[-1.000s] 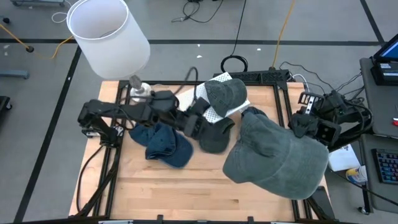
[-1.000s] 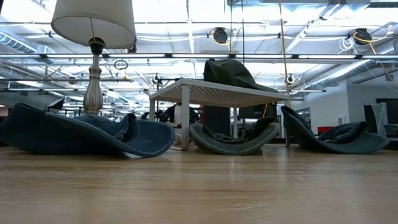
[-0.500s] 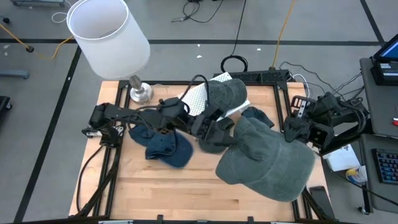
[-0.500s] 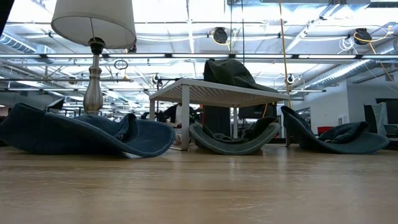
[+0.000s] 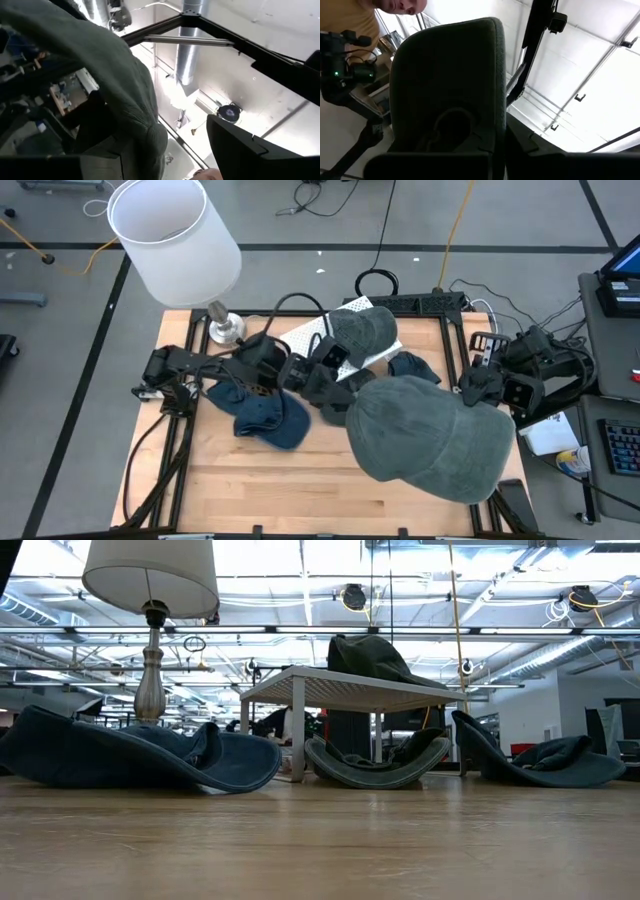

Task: Pick & Place hat
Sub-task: Stack the green cap on top of the other green cap on the shelf

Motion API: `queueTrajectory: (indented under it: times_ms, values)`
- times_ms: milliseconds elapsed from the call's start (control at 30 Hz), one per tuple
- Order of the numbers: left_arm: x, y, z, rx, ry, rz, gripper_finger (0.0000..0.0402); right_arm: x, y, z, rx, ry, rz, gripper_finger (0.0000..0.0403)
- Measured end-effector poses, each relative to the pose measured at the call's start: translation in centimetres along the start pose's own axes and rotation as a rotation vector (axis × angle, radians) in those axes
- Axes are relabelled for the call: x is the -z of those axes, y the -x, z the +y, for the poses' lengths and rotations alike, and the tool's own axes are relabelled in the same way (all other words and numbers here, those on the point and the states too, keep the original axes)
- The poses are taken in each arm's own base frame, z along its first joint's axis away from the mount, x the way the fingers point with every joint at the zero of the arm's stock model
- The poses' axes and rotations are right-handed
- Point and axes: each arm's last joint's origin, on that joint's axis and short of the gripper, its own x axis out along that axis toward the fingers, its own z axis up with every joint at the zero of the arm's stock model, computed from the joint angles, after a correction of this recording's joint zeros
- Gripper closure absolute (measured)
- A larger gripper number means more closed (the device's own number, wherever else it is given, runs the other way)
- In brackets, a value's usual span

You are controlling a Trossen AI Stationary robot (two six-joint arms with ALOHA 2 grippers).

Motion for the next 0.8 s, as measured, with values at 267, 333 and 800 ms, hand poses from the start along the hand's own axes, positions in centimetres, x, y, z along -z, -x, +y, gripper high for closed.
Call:
queueTrajectory:
  times_ms: [267, 333, 800]
  values:
    - [0.02, 0.00, 0.17, -0.019, -0.007, 0.004, 0.0223, 0.18, -0.01, 0.16, -0.014, -0.049, 0.016, 0.0397]
    - [0.04, 0.01, 0.13, -0.017, -0.007, 0.017, 0.0252, 0.16, -0.01, 0.15, -0.012, -0.046, 0.016, 0.0396]
    - [-0.85, 0.48, 0.05, -0.008, -0.061, 0.036, 0.0386, 0.47, 0.04, -0.18, 0.115, -0.222, 0.112, 0.0346]
